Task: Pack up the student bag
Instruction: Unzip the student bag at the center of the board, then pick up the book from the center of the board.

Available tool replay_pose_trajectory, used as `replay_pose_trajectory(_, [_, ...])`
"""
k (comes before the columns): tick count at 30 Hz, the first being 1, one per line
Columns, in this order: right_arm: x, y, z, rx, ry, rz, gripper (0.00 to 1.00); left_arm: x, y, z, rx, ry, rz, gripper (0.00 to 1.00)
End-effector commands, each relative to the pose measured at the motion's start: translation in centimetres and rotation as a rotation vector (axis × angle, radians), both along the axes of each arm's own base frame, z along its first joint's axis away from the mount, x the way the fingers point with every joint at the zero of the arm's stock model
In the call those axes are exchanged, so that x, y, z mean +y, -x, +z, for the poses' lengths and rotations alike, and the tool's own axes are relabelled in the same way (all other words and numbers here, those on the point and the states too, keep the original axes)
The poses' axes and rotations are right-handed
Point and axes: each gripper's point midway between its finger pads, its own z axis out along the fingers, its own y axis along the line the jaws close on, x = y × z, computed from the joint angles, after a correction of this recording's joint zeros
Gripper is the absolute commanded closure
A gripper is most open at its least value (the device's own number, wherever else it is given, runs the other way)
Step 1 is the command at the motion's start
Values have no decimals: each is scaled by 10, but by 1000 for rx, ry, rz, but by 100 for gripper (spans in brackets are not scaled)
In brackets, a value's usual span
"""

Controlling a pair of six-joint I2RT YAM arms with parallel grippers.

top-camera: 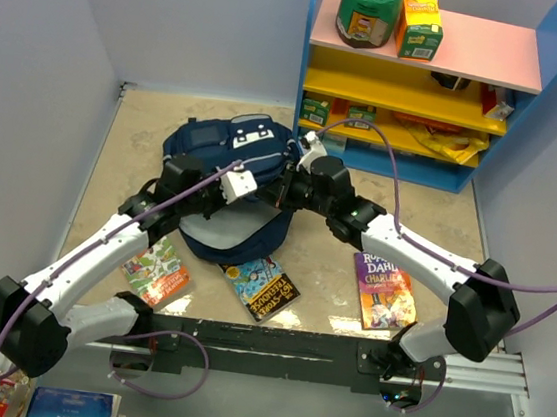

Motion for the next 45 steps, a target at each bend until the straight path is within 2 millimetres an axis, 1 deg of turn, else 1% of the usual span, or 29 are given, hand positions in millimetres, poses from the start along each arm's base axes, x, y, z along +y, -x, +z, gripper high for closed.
replay_pose_trajectory(1, [6,25,72,-158,-94,143,66,28,-36,42,-133,11,169,100])
replay_pose_trajectory(2, [-2,18,67,-205,-34,113,58,30,-38,47,-141,19,179,100])
replay_pose_trajectory(3, [-12,19,70,-231,1,93,38,33,-40,52,-151,22,194,100])
replay_pose_trajectory(5, [-32,18,58,-280,87,51,2,35,-45,66,-168,39,213,100])
replay_pose_trajectory(6, [-43,17,58,-306,109,15,1,36,-47,70,-171,46,222,100])
replay_pose_trajectory(7, [-58,25,56,-322,131,3,2,36,-49,79,-181,60,225,100])
replay_pose_trajectory(10, [-88,39,44,-348,217,-43,1,33,-49,85,-175,91,217,100])
replay_pose_trajectory(11, [-94,42,42,-383,266,-47,1,31,-50,81,-156,95,216,100])
replay_pose_trajectory(14, [-101,65,16,-432,499,-118,1,29,-49,76,-129,113,211,100])
replay_pose_trajectory(15, [-98,84,-2,-418,592,-72,1,29,-49,74,-123,113,211,100])
replay_pose_trajectory(16, [-102,82,-1,-422,628,-142,2,29,-48,72,-116,112,212,100])
replay_pose_trajectory(18, [-96,95,-8,-438,666,-152,1,34,-48,73,-121,107,231,100])
replay_pose_trajectory(20, [-104,85,-3,-373,579,-311,1,39,-49,77,-129,112,249,100])
replay_pose_trajectory(21, [-121,74,-5,-317,571,-408,2,40,-49,79,-130,119,253,100])
replay_pose_trajectory(22, [-121,70,-7,-271,521,-415,2,41,-49,81,-127,133,263,100])
replay_pose_trajectory(23, [-127,58,1,-262,467,-417,5,40,-49,83,-122,147,260,100])
replay_pose_trajectory(24, [-120,55,6,-289,401,-405,8,41,-49,86,-121,155,263,100])
replay_pose_trajectory(25, [-120,53,11,-346,410,-388,11,41,-48,86,-113,166,265,100])
replay_pose_trajectory(26, [-108,60,10,-349,379,-327,19,41,-48,86,-113,170,261,100])
replay_pose_trajectory(28, [-93,67,-5,-345,433,-270,23,42,-48,86,-120,174,265,100])
replay_pose_trajectory(29, [-84,76,-17,-351,492,-239,22,44,-49,87,-127,172,275,100])
replay_pose_trajectory(31, [-71,84,-52,-322,673,-203,21,45,-51,86,-122,165,285,100])
replay_pose_trajectory(32, [-64,93,-63,-317,728,-184,19,45,-51,86,-120,166,286,100])
replay_pose_trajectory(33, [-66,92,-61,-339,795,-219,18,45,-51,88,-122,171,285,100])
replay_pose_trajectory(34, [-58,95,-82,-336,871,-207,17,44,-51,88,-119,175,286,100])
replay_pose_trajectory(36, [-40,112,-87,-368,905,-152,14,43,-50,86,-113,180,278,100])
replay_pose_trajectory(37, [-33,119,-100,-369,937,-107,14,42,-50,85,-108,178,275,100])
replay_pose_trajectory(41, [-6,150,-122,-385,922,58,14,42,-49,82,-105,177,270,100])
replay_pose_trajectory(45, [5,158,-131,-386,864,121,13,42,-47,79,-94,184,267,100])
